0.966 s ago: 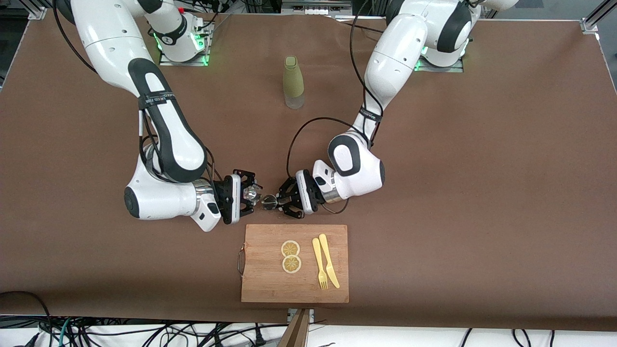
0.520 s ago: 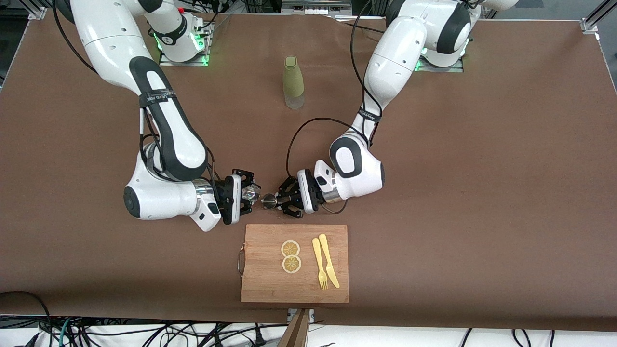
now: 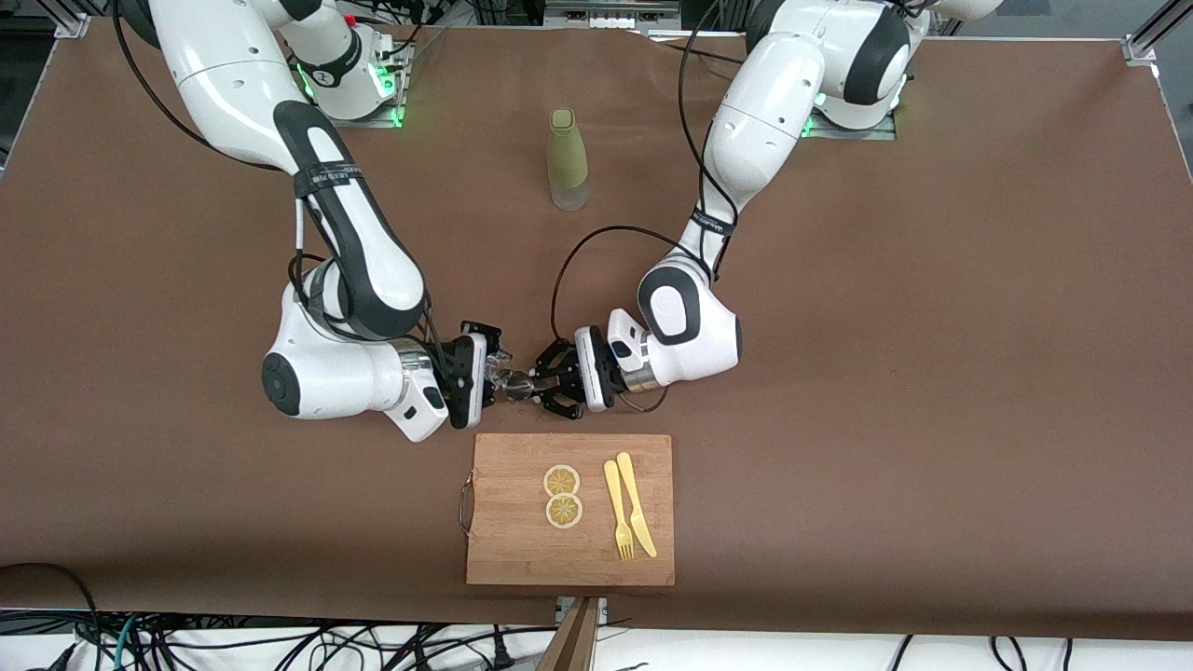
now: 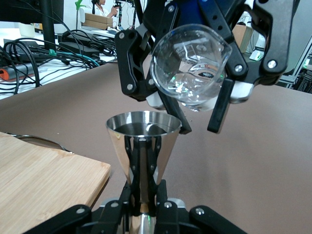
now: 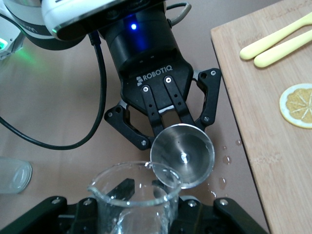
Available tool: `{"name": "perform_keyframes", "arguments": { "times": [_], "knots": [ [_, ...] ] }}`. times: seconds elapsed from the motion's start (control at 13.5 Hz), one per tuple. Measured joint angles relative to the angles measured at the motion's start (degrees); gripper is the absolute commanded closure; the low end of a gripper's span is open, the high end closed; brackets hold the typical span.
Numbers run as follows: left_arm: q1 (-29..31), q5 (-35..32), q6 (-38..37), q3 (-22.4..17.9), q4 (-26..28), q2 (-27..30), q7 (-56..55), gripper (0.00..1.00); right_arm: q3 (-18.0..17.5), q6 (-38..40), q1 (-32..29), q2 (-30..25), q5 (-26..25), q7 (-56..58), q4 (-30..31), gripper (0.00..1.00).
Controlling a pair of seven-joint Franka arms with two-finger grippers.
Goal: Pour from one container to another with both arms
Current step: 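Tilt the glass cup with the right gripper, pouring liquid into the jigger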
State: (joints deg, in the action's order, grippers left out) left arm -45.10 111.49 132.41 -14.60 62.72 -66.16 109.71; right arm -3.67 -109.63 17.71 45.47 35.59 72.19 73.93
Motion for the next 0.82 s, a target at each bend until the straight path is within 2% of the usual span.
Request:
{"name": "perform_keyframes", "arguments": {
  "times": [0.82],
  "knots": [
    [0.0, 0.2, -0.3, -0.1, 0.0, -0.1, 0.0, 1.0, 0.0, 0.3, 1.5, -0.2, -6.2, -8.7, -0.6, 0.74]
  ]
}}
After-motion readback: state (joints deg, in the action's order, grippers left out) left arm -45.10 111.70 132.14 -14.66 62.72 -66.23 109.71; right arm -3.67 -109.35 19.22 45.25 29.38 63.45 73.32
